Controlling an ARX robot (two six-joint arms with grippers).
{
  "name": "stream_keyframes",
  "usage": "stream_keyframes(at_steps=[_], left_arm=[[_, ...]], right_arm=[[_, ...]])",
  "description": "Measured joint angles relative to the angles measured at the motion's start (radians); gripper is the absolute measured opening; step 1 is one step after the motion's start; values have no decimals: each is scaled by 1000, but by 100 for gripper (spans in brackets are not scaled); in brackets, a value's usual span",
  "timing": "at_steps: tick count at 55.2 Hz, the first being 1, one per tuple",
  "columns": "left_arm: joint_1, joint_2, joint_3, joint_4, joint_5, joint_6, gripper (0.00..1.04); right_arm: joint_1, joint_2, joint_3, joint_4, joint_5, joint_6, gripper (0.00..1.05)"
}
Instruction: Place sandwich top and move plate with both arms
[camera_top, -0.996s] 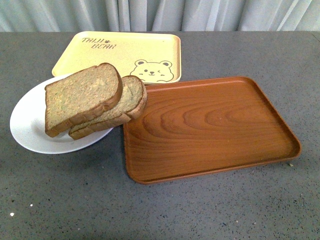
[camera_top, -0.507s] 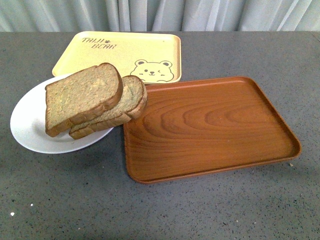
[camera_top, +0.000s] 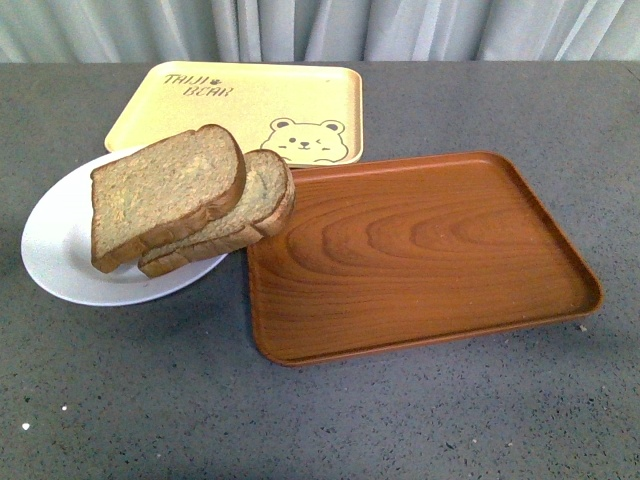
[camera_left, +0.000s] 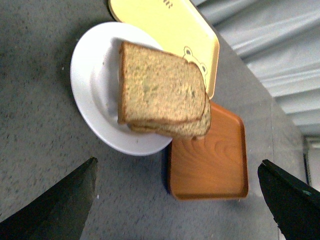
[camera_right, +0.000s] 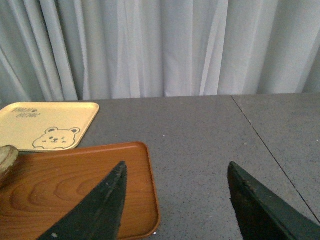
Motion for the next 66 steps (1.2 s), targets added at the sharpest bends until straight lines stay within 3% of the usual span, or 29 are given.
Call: stream_keyframes(at_steps=[12, 34, 66], left_arm=[[-7, 443, 105, 321, -64, -90, 96], [25, 876, 212, 514, -134, -179, 96], [-49, 1052, 276, 623, -195, -304, 96]], right_arm=[[0, 0, 0, 0, -1, 0, 97], [0, 0, 0, 0, 0, 0, 96], [0, 0, 0, 0, 0, 0, 96]])
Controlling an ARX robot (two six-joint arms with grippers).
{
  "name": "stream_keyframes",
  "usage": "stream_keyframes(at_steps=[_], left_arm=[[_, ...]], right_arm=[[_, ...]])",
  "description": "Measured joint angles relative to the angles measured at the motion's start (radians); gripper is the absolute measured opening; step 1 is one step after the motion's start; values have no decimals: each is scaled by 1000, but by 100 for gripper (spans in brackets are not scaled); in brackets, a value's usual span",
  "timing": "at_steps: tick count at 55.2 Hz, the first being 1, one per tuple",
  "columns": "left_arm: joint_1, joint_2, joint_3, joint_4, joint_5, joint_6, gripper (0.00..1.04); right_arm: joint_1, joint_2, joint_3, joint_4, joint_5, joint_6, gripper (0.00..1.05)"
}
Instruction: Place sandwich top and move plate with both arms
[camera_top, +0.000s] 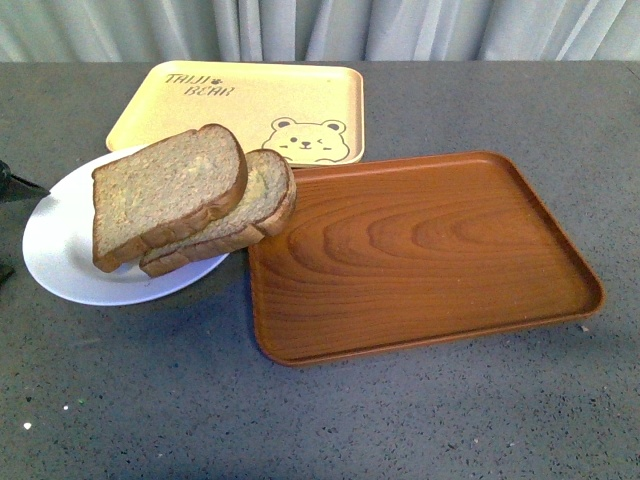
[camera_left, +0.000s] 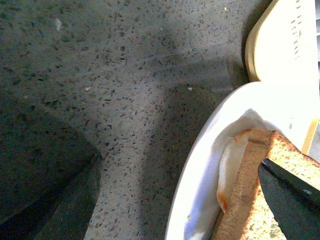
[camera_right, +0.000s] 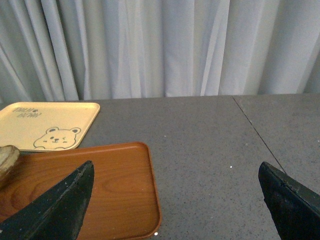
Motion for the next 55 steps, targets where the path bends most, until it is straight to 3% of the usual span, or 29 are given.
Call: stream_keyframes(at_steps=[15, 30, 38, 44, 55], left_arm=[[-35, 14, 0, 24, 3, -31, 95], [-37, 37, -50, 39, 63, -36, 33], [-37, 42, -55, 53, 92, -42, 11], [-34, 41, -62, 74, 126, -60, 3], [-26, 11, -84, 101, 151, -93, 3]], right_arm=[[0, 0, 0, 0, 0, 0, 96], [0, 0, 0, 0, 0, 0, 96], [0, 0, 0, 0, 0, 0, 96], [0, 0, 0, 0, 0, 0, 96], [0, 0, 0, 0, 0, 0, 96]])
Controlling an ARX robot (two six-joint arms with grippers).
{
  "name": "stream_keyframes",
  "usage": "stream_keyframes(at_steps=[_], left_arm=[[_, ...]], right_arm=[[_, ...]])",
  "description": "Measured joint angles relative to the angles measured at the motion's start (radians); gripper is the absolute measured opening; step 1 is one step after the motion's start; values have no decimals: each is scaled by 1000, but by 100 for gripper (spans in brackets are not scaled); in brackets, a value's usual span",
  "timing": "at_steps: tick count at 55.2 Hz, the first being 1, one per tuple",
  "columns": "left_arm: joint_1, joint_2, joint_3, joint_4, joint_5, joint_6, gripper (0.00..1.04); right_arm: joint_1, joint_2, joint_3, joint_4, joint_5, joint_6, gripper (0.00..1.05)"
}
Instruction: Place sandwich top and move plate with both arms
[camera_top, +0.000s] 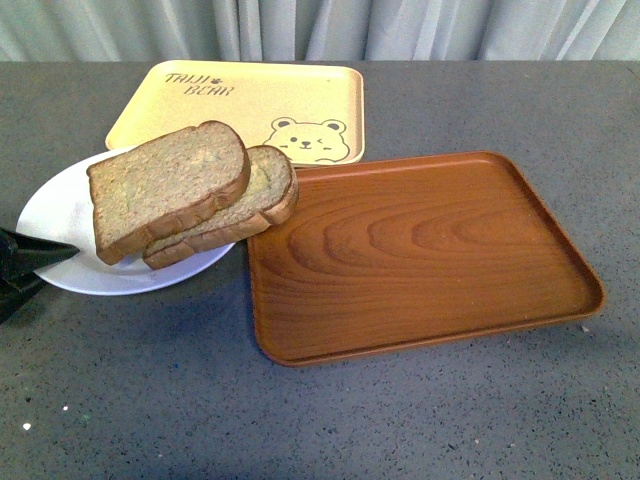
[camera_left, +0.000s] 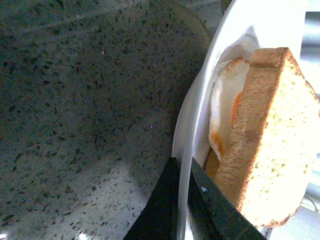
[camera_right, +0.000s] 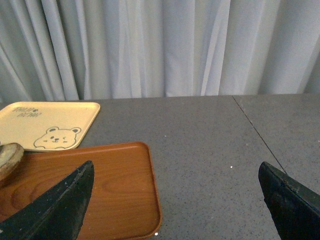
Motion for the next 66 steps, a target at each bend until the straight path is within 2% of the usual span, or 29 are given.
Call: stream_keyframes(at_steps=[19, 29, 47, 66], left_arm=[[3, -143, -40, 2, 10, -97, 3], [-48, -179, 7, -13, -13, -153, 3], [-216, -79, 270, -134, -97, -196, 3], [-297, 100, 524, -266, -149, -203, 3]], right_arm=[[0, 0, 0, 0, 0, 0, 96], [0, 0, 0, 0, 0, 0, 96], [0, 0, 0, 0, 0, 0, 96], [0, 0, 0, 0, 0, 0, 96]])
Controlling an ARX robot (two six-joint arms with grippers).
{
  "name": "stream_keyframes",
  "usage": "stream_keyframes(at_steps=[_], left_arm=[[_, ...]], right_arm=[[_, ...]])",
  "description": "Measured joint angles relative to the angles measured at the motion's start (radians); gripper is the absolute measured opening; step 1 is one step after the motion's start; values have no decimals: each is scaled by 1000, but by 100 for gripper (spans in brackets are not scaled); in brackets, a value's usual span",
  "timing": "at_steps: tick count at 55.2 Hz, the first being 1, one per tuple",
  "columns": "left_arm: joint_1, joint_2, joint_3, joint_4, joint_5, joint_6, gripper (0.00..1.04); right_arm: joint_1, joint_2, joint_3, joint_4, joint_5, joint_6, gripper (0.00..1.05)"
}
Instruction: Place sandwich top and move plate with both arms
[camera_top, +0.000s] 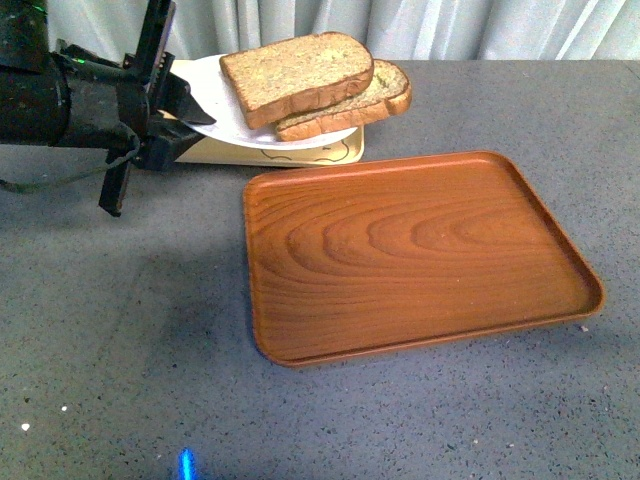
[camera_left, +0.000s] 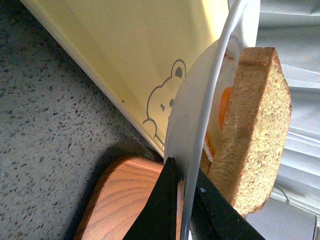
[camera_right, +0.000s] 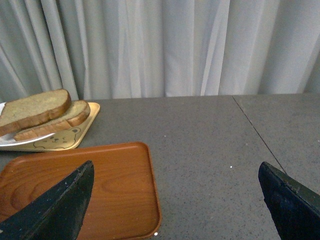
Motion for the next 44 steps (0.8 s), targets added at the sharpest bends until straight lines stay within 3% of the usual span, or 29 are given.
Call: stream_keyframes(at_steps=[26, 44], left_arm=[[-37, 149, 167, -70, -19, 22, 3], [9, 122, 68, 16, 20, 48, 67]], right_arm=[[0, 0, 0, 0, 0, 0, 96], [0, 0, 0, 0, 0, 0, 96]])
